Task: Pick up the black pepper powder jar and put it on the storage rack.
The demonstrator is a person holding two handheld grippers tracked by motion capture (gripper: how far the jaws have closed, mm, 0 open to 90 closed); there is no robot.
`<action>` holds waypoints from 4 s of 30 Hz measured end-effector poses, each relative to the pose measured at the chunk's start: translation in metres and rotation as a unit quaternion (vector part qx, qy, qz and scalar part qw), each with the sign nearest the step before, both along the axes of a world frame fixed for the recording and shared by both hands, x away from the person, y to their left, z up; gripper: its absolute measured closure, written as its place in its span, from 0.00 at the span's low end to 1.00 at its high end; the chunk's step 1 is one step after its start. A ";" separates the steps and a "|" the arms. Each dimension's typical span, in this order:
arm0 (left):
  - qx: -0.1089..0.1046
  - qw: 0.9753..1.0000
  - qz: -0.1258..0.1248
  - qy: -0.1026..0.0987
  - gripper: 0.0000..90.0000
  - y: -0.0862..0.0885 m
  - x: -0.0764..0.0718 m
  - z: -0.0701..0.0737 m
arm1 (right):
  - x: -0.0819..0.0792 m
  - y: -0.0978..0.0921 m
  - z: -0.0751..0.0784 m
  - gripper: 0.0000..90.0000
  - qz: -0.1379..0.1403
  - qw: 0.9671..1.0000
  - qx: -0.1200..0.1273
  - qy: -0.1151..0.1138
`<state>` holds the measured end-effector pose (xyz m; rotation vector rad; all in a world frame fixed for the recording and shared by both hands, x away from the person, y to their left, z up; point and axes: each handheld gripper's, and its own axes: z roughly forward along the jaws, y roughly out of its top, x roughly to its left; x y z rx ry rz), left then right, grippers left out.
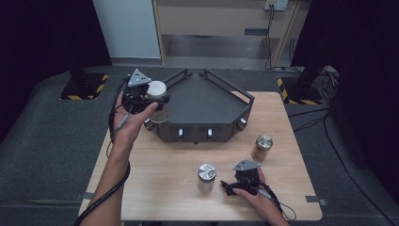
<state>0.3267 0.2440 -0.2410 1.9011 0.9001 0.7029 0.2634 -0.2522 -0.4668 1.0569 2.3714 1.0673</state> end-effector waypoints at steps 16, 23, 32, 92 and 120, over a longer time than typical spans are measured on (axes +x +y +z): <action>0.009 1.000 -0.003 0.005 0.36 -0.015 0.024 -0.006 | 0.000 0.000 0.000 0.01 0.000 1.000 0.000 0.000; 0.012 1.000 -0.004 0.005 0.36 -0.020 0.033 -0.009 | 0.000 0.000 0.000 0.01 0.000 1.000 0.000 -0.001; 0.013 1.000 -0.001 0.006 0.36 -0.024 0.042 -0.013 | 0.000 0.000 0.000 0.01 0.001 1.000 -0.001 -0.001; 0.013 1.000 0.009 0.020 0.36 -0.029 0.065 -0.044 | 0.000 0.000 0.000 0.01 0.001 1.000 -0.001 0.000; -0.018 0.999 0.009 0.041 0.35 -0.012 0.072 -0.047 | 0.000 0.000 0.000 0.01 0.000 1.000 0.000 0.000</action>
